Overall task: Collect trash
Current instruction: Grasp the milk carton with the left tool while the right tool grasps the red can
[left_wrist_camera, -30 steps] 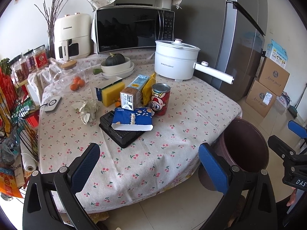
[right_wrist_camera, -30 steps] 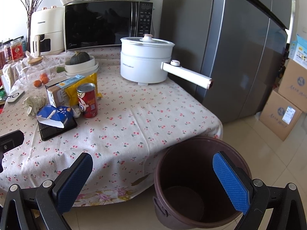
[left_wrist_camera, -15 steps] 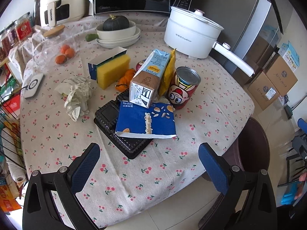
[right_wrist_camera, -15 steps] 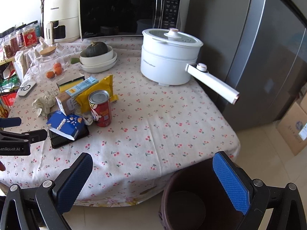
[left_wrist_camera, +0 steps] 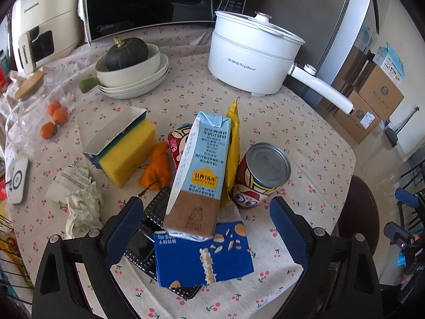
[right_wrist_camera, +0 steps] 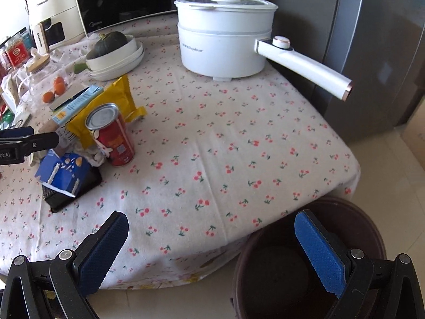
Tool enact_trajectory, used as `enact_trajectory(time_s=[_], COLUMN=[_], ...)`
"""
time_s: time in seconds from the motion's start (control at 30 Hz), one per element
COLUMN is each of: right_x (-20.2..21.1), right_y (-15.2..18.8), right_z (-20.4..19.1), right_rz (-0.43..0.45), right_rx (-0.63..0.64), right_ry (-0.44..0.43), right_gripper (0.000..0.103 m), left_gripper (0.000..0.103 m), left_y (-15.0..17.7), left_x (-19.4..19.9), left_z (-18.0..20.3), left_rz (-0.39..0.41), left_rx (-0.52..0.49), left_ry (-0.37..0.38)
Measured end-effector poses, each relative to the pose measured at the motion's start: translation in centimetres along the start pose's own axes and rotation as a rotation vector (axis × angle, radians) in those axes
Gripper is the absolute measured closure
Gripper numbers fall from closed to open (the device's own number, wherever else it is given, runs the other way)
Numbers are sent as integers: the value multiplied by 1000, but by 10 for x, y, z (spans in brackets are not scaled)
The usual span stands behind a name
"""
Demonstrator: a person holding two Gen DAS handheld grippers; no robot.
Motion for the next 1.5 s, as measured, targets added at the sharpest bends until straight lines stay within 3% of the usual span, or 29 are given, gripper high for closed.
enact_trajectory(time_s=[0.17, 0.23, 0.33, 0.67, 0.8, 0.93, 1.03, 1.3, 1.4, 1.5], right_x=[-11, -14, -18, -46, -68, -92, -103, -123, -129, -132], right_y=[-3, -5, -8, -29, -35, -36, -41, -62, -71, -74], right_z=[2, 2, 2, -25, -52, -76, -89, -108, -114, -121], right_rz=[-31, -33, -33, -45, -66, -98, -104, -42, -10, 0], right_rx=[-41, -48, -54, -67, -72, -99, -120, -112, -109, -96], right_ry=[-18, -12, -4, -32, -76, -105, -121, -135, -172, -217], right_gripper=[0, 0, 0, 0, 0, 0, 0, 0, 9, 33], left_gripper=[25, 44, 60, 62, 62, 61, 62, 63, 63, 63], left_y=[-17, -16, -10, 15, 36, 59, 69, 67, 65, 63], left_x=[-19, -24, -27, 21, 26, 17, 15, 26, 32, 38], left_z=[-9, -11, -14, -27, -32, -38, -42, -65, -67, -69], left_rz=[-64, -97, -121, -11, -15, -97, -116, -59, -32, -12], left_rx=[12, 43, 102, 207, 226, 244, 216, 248, 259, 268], left_ry=[-14, 4, 44, 115, 142, 155, 130, 103, 109, 112])
Point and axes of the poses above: each gripper's, at about its wrist camera, not at the fingertips, and x roughly against the way its jaws point, z to its right, y to its underside, the point moved 10 cm from there along -x, roughly the way its jaws point, and after that the axes turned 1 degree about -y, right-handed, at the moved point
